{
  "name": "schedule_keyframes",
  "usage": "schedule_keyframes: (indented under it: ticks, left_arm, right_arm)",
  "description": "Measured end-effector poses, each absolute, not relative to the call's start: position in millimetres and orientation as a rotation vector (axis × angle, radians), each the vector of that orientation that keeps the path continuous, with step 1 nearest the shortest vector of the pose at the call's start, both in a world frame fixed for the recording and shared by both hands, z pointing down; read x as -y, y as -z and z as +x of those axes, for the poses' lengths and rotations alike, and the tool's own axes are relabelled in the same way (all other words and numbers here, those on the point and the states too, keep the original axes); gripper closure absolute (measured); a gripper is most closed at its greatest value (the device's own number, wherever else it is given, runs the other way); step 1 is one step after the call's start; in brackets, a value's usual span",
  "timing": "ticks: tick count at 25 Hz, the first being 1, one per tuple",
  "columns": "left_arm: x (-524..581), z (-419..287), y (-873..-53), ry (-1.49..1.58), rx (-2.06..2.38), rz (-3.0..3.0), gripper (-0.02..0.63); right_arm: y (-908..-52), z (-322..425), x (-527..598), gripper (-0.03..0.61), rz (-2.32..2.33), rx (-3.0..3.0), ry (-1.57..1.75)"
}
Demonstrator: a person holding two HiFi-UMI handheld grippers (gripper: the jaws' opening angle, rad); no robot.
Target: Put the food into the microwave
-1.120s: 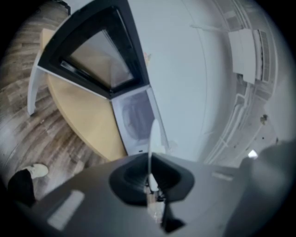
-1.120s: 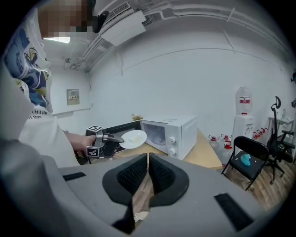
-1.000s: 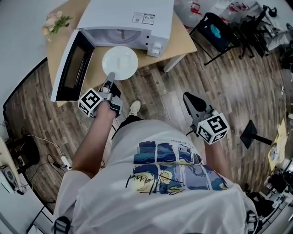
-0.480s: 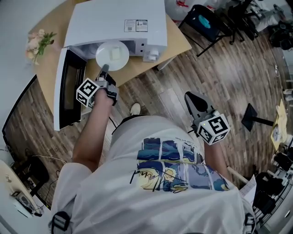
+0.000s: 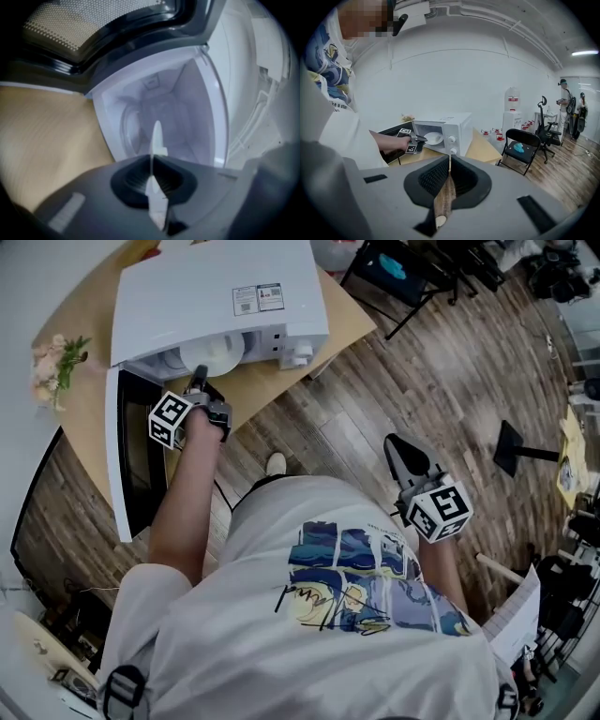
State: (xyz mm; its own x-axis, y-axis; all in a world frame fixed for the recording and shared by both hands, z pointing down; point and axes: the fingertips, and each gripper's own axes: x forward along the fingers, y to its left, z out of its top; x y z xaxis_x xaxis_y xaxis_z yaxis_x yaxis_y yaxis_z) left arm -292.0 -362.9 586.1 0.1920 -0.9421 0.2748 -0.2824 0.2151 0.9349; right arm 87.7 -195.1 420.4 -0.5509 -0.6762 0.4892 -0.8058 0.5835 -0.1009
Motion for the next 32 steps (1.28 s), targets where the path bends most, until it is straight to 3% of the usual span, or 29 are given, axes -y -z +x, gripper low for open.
schedule_keyframes:
  ticks: [21,32]
  left_arm:
    - [404.7,-299.0,-616.3,0.631,1.38,1.256,0.597]
    - [413.0,-302.9,-618.6,0.295,1.582,1.367,0.554]
  right_arm:
    - [-425.1,84.3,176.2,0.563,1.278,2.332,-0.49]
    - [-426.5,88.4,169.3,0.563,1.322,2.311,-0.518]
